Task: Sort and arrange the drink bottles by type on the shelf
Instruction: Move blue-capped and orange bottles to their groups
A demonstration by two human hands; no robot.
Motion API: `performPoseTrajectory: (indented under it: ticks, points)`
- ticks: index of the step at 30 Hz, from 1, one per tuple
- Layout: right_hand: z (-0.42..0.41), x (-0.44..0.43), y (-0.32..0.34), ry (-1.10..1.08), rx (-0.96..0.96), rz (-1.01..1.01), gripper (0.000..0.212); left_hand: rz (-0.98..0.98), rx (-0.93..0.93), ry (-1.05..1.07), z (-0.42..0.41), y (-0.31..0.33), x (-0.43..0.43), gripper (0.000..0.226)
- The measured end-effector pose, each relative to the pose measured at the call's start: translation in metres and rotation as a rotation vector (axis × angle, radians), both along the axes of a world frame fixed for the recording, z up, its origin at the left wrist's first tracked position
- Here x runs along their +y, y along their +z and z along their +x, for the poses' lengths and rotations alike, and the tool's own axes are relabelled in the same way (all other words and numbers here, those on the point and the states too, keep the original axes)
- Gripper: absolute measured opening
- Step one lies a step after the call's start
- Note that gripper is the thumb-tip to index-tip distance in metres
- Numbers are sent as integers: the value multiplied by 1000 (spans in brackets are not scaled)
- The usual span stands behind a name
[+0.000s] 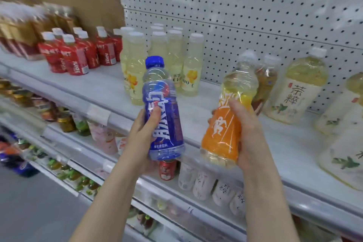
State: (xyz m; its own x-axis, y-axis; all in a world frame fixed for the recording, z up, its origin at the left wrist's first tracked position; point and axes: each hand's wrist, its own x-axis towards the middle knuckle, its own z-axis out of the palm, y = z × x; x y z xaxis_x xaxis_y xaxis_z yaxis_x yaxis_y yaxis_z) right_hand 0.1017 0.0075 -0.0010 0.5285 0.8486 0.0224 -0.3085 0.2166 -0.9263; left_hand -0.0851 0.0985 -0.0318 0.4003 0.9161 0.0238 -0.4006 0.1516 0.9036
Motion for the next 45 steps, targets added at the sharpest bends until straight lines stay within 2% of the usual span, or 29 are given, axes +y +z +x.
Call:
performPoseTrajectory:
  ticks: [5, 8, 12, 20, 23, 28, 36, 39, 45]
  points:
    - [-71, 33, 2, 112, -73, -8, 57, -82, -17, 123, -70, -7, 18, 61]
    - [-117, 63, -3, 180, -75, -13, 46, -77, -8, 164, -118, -9, 35, 64]
    - [-190, 111, -11, 234, -96, -33, 51, -74, 23, 215, -193, -11, 61, 64]
    - [-353, 214, -30, 363, -69, -30, 49, -78, 104, 374, -358, -16, 126, 61]
    - [-398, 248, -33, 419, -64, -35, 50, -93, 117, 449, -405, -17, 149, 67]
    - [-458, 309, -39, 520, -134, -87, 67, -136, 80, 515, -459, -22, 192, 56]
    - [-537, 434, -45, 626, -214, -82, 50, -117, 91, 599, -530, -27, 305, 58]
    - [-564, 491, -35, 660, -241, -58, 37, -102, 93, 625, -554, -19, 361, 46]
    - [-622, 603, -12, 654, -225, 27, 54, -55, 79, 674, -607, -8, 461, 50]
